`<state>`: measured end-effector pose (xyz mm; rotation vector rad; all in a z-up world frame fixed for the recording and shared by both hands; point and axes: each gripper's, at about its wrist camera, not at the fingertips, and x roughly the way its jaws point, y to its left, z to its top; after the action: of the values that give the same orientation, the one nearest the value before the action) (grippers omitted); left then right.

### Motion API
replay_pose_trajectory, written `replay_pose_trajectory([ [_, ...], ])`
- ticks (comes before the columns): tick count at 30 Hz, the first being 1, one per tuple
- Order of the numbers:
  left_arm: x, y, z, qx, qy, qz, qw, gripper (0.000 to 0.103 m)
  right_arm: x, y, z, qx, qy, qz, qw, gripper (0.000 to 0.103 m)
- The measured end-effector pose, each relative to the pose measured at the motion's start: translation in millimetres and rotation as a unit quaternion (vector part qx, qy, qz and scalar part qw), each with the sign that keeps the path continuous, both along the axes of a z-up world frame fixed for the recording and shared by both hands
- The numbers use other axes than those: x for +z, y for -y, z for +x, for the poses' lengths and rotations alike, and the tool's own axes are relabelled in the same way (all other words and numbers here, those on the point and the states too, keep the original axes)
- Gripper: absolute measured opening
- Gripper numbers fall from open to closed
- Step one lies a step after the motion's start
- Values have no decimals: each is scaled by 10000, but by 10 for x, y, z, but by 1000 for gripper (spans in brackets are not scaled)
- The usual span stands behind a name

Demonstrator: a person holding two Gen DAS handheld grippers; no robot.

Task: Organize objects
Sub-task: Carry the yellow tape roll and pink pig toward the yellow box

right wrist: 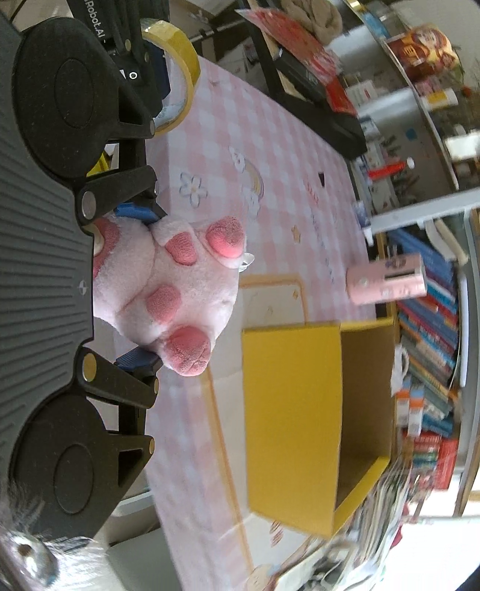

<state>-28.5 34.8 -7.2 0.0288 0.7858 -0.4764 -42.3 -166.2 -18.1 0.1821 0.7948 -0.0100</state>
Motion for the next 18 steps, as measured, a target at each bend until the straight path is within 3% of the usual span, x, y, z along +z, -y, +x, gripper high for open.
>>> replay_pose_trajectory([
  [18,7,827,-29,-1347,25,-22,9909,19,-15,737,-575,-1319,-87,-33,9912,61],
])
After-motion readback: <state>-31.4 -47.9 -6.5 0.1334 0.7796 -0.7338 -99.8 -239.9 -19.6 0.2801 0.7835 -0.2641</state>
